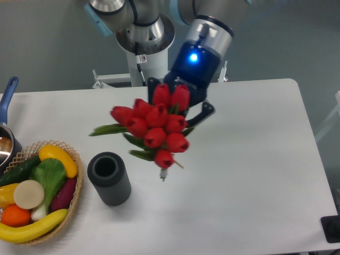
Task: Pick up the flowers from the vase
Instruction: 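Lift the tulip bunch up out of the vase and away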
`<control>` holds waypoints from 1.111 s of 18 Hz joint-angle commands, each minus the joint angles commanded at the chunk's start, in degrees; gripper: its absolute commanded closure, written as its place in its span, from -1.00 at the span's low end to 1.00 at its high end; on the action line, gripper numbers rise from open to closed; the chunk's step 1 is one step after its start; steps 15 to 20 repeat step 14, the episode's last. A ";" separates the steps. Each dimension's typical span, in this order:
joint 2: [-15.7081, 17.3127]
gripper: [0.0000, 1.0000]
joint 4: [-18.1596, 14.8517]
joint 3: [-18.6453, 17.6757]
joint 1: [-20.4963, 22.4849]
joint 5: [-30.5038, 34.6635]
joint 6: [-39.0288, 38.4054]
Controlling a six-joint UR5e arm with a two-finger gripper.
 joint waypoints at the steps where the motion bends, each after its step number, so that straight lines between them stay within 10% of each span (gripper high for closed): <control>1: -0.17 0.32 0.00 0.00 0.09 0.00 0.00; 20: -0.18 0.32 0.00 -0.70 0.62 -0.17 -0.35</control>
